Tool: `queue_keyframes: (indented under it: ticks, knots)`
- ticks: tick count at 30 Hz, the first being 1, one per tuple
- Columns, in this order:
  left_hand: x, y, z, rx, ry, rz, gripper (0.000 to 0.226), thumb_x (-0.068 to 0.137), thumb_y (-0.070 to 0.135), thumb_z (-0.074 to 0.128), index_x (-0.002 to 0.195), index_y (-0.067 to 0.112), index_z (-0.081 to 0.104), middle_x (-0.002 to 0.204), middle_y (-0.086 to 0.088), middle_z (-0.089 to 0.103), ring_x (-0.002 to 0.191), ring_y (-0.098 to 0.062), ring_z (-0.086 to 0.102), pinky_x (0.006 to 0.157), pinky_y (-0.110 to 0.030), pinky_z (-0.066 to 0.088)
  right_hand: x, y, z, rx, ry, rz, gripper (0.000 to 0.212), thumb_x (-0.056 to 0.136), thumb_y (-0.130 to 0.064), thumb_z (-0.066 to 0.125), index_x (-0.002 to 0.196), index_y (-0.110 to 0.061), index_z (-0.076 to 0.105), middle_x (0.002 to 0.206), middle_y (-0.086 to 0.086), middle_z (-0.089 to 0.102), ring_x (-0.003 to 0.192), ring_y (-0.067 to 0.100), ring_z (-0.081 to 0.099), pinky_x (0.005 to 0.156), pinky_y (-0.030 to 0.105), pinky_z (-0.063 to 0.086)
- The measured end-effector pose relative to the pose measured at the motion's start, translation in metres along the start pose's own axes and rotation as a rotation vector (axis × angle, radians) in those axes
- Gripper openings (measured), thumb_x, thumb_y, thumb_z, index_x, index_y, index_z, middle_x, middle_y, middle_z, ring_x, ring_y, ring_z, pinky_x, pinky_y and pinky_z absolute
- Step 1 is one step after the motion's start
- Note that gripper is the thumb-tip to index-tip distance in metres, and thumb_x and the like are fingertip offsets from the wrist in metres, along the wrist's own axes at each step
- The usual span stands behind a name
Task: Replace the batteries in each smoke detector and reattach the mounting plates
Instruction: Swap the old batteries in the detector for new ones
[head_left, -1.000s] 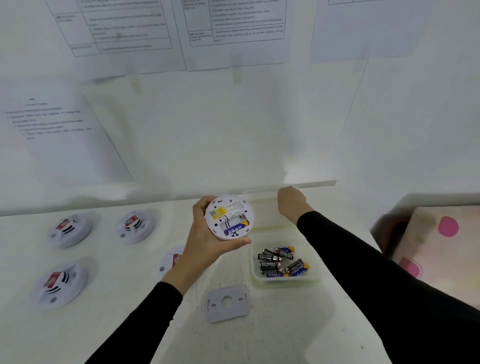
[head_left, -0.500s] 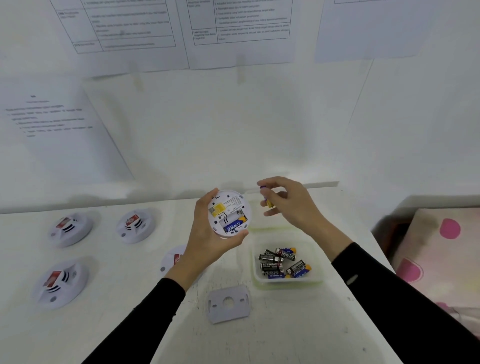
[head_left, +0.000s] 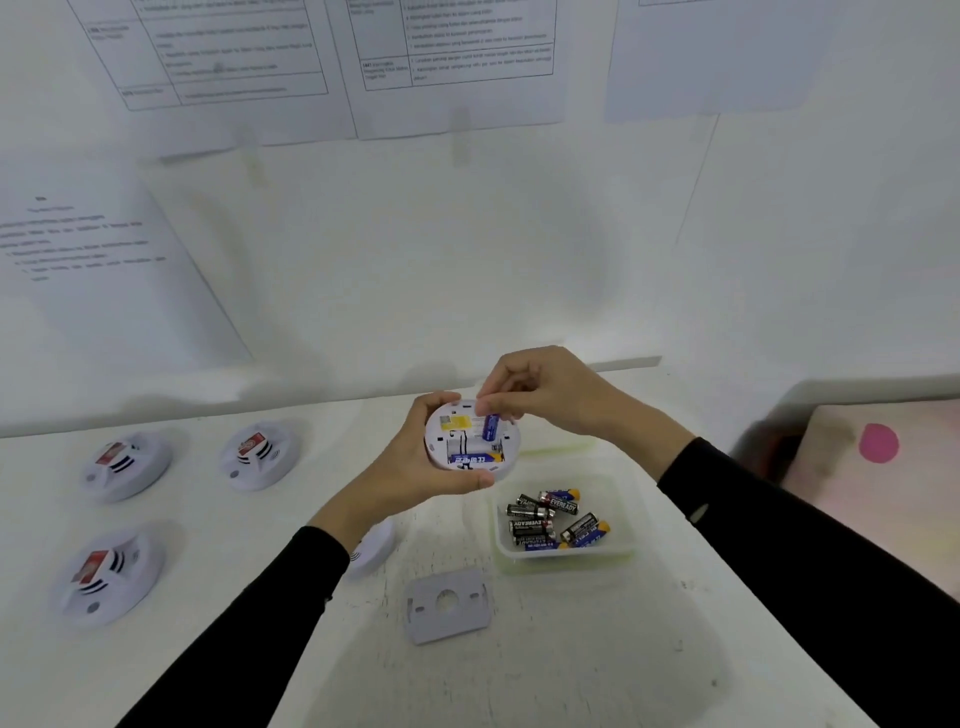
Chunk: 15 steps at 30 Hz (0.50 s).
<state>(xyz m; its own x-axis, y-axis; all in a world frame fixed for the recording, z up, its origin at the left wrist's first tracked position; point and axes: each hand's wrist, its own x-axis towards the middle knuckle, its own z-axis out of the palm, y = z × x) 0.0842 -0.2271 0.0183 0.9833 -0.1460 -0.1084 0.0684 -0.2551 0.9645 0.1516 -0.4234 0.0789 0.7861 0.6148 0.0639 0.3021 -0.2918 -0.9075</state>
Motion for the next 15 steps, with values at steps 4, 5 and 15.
queue_keyframes:
  ticks: [4,5,15]
  knots:
    - [-0.004,0.008,0.003,0.027,-0.068,0.028,0.080,0.070,-0.004,0.085,0.126,0.029,0.038,0.120,-0.002,0.061,0.099,-0.005,0.069,0.074,-0.021,0.056,0.001,-0.002,0.008,-0.006,-0.002,-0.055,0.021,0.078,-0.019,0.079,0.090,-0.008,0.067,0.077,0.005,0.074,0.072,0.013,0.068,0.072,0.032,0.055]
    - [-0.005,0.008,0.004,0.031,-0.077,0.034,0.079,0.070,-0.003,0.084,0.125,0.030,0.039,0.120,-0.002,0.061,0.101,-0.006,0.068,0.076,-0.021,0.056,0.001,-0.003,0.009,-0.017,-0.010,-0.066,0.022,0.078,-0.020,0.080,0.090,-0.009,0.064,0.076,0.005,0.074,0.072,0.014,0.069,0.070,0.031,0.055]
    - [-0.004,0.005,0.006,-0.048,-0.082,0.000,0.074,0.072,-0.005,0.081,0.122,0.032,0.040,0.121,-0.001,0.059,0.098,-0.003,0.069,0.075,-0.021,0.056,-0.005,0.000,0.020,-0.081,-0.040,-0.183,0.018,0.078,-0.016,0.079,0.072,-0.013,0.064,0.071,-0.002,0.071,0.069,0.005,0.064,0.069,0.020,0.050]
